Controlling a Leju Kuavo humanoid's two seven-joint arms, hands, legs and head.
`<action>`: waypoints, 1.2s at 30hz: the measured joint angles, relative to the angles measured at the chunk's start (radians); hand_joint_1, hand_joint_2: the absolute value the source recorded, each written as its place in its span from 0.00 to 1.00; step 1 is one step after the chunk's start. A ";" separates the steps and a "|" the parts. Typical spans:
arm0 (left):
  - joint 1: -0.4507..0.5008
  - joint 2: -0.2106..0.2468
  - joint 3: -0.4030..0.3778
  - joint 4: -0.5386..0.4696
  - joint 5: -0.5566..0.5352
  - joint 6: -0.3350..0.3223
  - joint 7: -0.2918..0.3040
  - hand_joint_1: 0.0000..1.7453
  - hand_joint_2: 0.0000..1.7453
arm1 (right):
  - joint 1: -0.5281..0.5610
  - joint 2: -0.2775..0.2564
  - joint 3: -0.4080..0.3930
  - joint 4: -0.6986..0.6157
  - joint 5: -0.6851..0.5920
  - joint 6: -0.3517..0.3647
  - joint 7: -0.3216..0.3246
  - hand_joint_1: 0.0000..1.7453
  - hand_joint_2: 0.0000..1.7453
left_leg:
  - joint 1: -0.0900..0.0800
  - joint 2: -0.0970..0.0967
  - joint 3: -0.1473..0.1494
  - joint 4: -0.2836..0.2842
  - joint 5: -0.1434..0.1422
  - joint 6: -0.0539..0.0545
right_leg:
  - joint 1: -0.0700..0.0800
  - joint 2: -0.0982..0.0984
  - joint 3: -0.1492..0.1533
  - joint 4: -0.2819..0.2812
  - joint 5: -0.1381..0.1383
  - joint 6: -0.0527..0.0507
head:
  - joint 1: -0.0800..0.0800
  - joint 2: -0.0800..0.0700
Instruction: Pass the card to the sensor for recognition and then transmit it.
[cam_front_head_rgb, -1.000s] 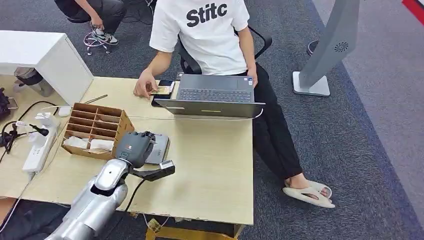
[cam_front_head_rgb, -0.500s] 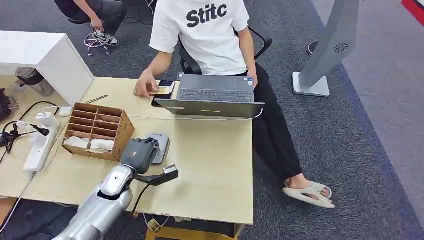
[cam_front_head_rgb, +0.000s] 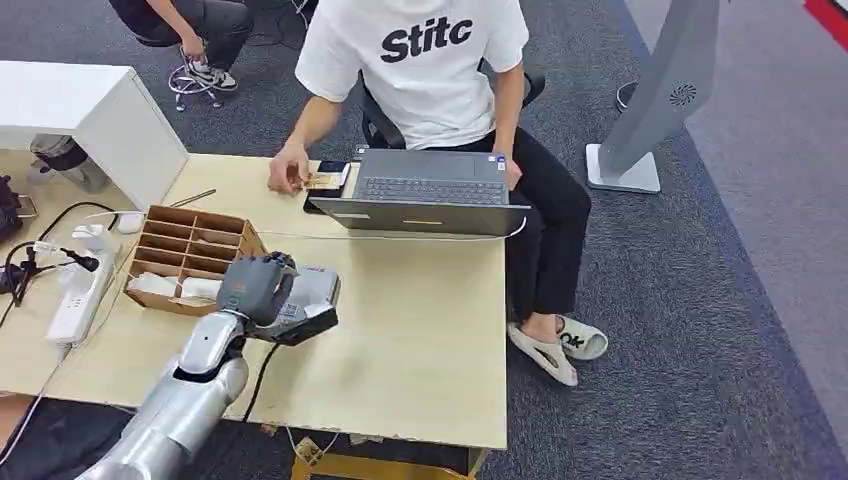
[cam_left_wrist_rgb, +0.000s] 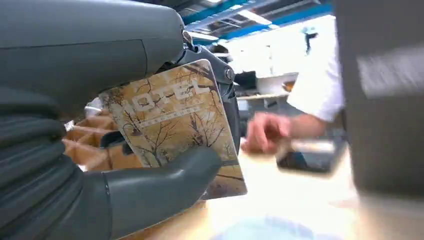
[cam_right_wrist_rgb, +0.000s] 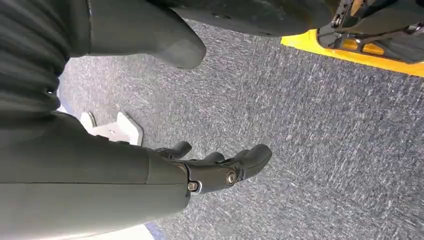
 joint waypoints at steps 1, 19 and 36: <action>-0.001 0.008 0.011 -0.022 0.014 0.000 -0.005 1.00 1.00 | 0.000 0.001 0.000 0.000 -0.003 -0.006 0.002 0.00 1.00 | 0.000 0.001 0.000 0.000 0.000 0.000 | 0.000 0.001 0.000 0.000 0.000 0.000 | 0.000 0.000; -0.071 0.120 0.107 -0.284 0.044 -0.029 -0.033 1.00 1.00 | 0.001 0.002 0.016 -0.001 -0.005 -0.013 -0.001 0.00 1.00 | 0.000 0.000 0.000 0.000 0.000 0.000 | 0.000 0.000 -0.001 0.000 0.000 0.000 | 0.000 0.000; -0.070 0.082 0.110 -0.358 0.042 0.005 -0.064 1.00 1.00 | 0.001 0.004 0.035 -0.001 -0.005 -0.021 0.000 0.00 1.00 | 0.000 0.000 0.000 0.000 0.000 0.000 | 0.000 0.000 -0.001 0.000 0.000 0.000 | 0.000 0.000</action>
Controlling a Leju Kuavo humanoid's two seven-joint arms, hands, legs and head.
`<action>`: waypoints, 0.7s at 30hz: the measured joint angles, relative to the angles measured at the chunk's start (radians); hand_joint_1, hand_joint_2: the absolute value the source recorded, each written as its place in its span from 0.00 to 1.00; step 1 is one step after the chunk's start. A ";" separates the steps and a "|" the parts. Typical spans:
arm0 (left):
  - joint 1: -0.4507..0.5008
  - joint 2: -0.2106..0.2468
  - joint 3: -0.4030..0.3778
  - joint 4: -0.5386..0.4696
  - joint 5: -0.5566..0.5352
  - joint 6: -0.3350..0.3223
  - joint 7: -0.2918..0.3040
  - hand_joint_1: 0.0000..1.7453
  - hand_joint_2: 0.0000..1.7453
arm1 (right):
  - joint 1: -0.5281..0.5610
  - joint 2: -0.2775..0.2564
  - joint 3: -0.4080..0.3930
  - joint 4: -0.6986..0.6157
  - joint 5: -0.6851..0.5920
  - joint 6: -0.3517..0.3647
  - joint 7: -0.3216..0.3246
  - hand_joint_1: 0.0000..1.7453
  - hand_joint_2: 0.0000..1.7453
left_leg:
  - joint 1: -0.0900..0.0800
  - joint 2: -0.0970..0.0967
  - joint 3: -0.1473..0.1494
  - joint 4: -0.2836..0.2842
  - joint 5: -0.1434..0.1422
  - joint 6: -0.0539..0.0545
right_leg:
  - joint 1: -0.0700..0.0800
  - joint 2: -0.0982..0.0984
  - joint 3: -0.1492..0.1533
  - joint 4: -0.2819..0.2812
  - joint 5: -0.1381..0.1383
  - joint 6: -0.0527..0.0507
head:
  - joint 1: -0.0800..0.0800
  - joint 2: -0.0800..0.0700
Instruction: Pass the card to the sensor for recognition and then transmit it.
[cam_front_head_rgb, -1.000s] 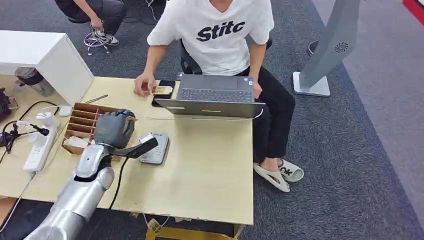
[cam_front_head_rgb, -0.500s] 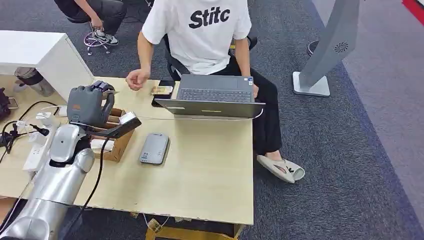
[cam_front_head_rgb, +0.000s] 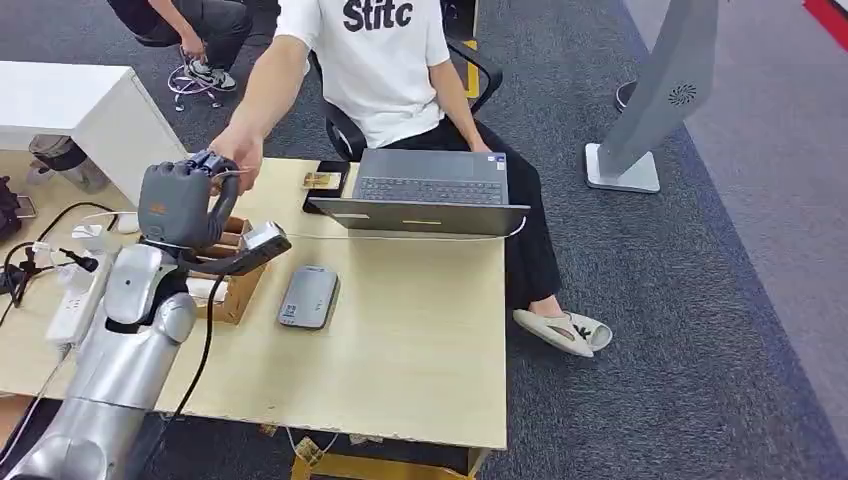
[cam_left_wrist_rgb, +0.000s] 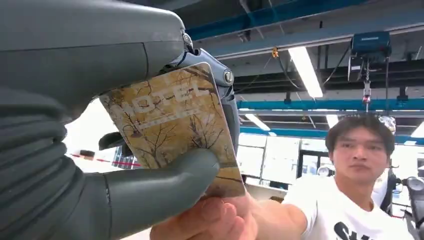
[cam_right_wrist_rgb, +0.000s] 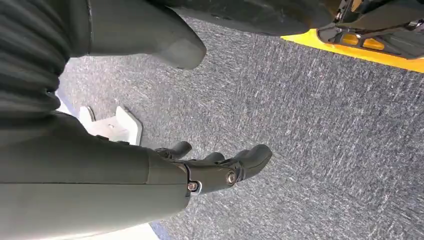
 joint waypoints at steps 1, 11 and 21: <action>0.001 -0.003 0.000 -0.002 -0.002 0.000 0.000 1.00 1.00 | 0.000 0.000 0.002 0.000 0.000 0.000 0.002 0.00 1.00 | 0.000 0.000 0.000 0.000 0.000 0.000 | 0.000 0.000 0.000 0.000 0.000 0.000 | 0.000 0.000; 0.016 -0.042 0.000 -0.030 0.041 0.039 0.002 0.00 1.00 | -0.002 0.000 0.004 0.000 -0.001 0.000 0.010 0.00 1.00 | 0.000 0.000 0.000 0.000 0.000 0.000 | 0.000 0.000 0.000 0.000 0.000 0.000 | 0.000 0.000; 0.085 -0.146 0.021 -0.108 0.426 0.058 -0.111 0.00 1.00 | -0.002 0.001 0.009 0.000 -0.016 -0.002 0.010 0.00 1.00 | 0.000 0.000 -0.001 0.000 0.000 0.000 | 0.000 0.000 0.000 0.000 0.000 0.000 | 0.000 0.000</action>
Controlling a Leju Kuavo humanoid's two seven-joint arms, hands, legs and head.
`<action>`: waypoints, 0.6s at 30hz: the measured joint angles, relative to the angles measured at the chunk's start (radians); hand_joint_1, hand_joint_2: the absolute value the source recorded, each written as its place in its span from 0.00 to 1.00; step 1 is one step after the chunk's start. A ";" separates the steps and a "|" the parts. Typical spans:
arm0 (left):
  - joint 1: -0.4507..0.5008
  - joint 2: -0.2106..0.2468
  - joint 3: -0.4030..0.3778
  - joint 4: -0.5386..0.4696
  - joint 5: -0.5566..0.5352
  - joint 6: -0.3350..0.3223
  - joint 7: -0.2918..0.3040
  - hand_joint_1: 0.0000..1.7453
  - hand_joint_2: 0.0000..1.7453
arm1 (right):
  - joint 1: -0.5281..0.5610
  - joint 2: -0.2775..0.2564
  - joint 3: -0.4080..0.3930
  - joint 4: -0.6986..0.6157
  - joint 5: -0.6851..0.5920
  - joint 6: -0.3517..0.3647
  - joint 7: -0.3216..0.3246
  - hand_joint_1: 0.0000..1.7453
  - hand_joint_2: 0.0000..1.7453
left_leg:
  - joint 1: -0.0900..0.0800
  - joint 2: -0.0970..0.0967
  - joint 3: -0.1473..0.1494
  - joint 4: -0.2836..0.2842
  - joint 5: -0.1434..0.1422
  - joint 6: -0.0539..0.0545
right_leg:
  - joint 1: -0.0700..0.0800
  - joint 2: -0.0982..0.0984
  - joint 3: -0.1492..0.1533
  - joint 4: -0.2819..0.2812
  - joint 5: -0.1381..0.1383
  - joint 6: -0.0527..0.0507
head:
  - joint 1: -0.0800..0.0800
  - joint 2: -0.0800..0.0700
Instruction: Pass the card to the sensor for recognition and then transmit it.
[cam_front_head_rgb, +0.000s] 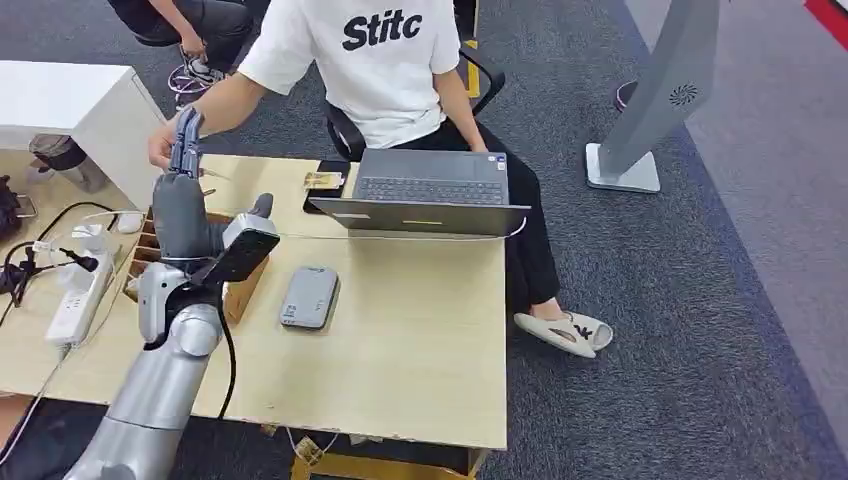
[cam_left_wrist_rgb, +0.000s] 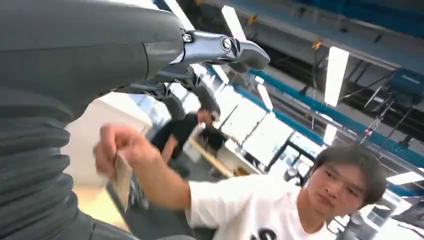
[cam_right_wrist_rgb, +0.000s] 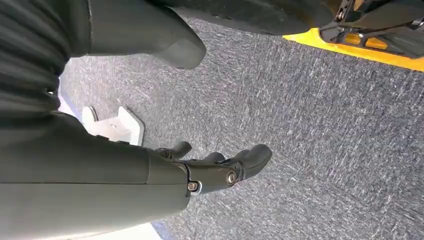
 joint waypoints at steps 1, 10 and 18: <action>0.012 -0.006 0.003 -0.013 0.014 -0.017 -0.006 0.00 1.00 | 0.000 0.000 0.000 0.000 -0.006 -0.001 -0.001 0.00 1.00 | 0.000 0.000 0.000 0.000 0.000 0.000 | 0.000 0.000 0.000 0.000 0.000 0.000 | 0.000 0.000; 0.184 0.030 0.006 -0.162 -0.007 -0.242 0.044 0.00 1.00 | 0.007 0.003 0.000 0.000 -0.065 -0.022 -0.010 0.00 1.00 | 0.000 0.001 0.000 -0.001 -0.001 0.000 | 0.000 0.001 -0.001 0.000 -0.001 0.000 | 0.000 0.000; 0.315 0.118 0.060 -0.254 0.042 -0.452 0.133 0.00 1.00 | 0.011 0.006 -0.006 0.000 -0.100 -0.037 -0.018 0.00 1.00 | 0.000 0.001 -0.001 -0.001 -0.001 0.000 | 0.000 0.000 -0.001 0.000 -0.001 0.000 | 0.000 0.000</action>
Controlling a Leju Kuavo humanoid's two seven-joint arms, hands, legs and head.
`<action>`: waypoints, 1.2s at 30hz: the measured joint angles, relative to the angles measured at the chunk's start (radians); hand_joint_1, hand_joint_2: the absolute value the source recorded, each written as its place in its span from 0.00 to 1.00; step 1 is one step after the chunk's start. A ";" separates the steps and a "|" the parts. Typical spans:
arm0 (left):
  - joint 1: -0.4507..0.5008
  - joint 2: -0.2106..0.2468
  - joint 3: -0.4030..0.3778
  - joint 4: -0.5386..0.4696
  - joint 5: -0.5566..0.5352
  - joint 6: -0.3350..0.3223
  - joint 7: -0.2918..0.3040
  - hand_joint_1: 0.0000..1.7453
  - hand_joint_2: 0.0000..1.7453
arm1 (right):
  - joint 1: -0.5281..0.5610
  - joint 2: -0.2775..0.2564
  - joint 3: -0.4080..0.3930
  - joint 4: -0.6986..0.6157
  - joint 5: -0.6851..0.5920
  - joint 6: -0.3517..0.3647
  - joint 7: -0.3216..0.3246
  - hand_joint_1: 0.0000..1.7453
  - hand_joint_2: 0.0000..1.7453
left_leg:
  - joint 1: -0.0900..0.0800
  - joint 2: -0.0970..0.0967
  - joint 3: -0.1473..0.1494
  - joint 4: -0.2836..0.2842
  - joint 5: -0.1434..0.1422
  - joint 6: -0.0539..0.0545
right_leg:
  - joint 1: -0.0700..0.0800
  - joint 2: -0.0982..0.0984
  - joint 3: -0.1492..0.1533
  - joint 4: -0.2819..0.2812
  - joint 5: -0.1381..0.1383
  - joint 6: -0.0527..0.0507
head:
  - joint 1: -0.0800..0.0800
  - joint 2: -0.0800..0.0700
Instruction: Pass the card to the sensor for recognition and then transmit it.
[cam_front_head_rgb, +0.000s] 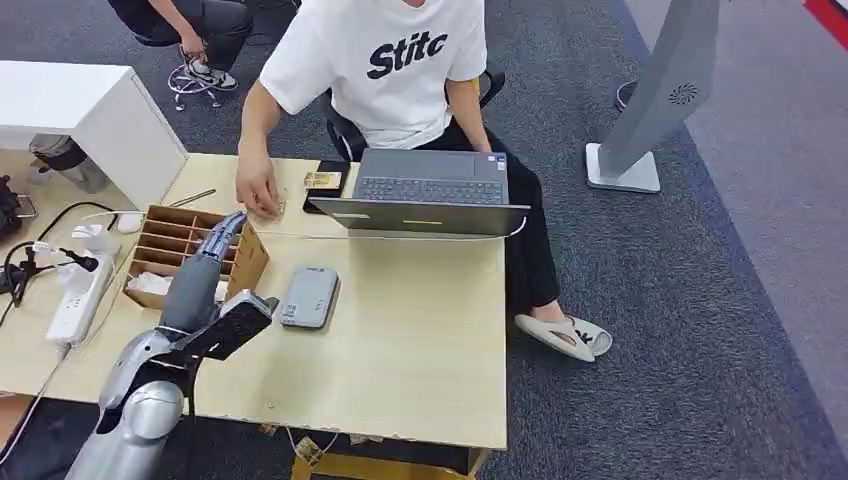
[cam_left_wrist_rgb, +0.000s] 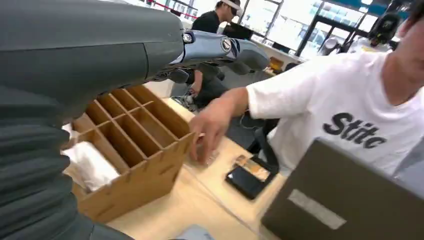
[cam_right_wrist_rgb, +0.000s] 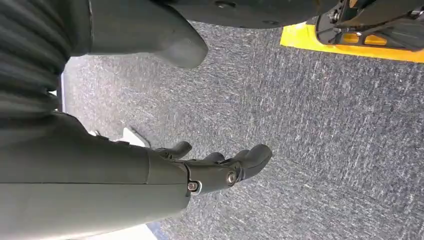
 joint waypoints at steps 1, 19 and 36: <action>0.011 0.014 0.008 -0.006 -0.016 -0.006 0.004 0.00 1.00 | 0.000 0.000 0.000 0.000 0.000 0.000 -0.001 0.00 1.00 | 0.000 0.000 0.000 0.000 0.000 0.000 | 0.000 0.000 0.000 0.000 0.000 0.000 | 0.000 0.000; 0.053 0.111 0.009 -0.025 -0.352 -0.015 0.114 0.00 1.00 | -0.001 0.001 0.000 0.000 -0.022 0.004 0.006 0.00 1.00 | 0.000 -0.001 0.000 0.000 0.000 0.000 | 0.000 -0.001 0.000 0.000 0.000 0.000 | 0.000 0.000; 0.043 0.175 -0.013 0.069 -0.456 -0.093 0.222 0.00 1.00 | -0.002 0.001 0.000 0.000 -0.032 0.012 0.010 0.00 1.00 | 0.000 -0.001 0.000 0.000 0.000 0.000 | 0.000 -0.001 0.000 0.000 0.000 0.000 | 0.000 0.000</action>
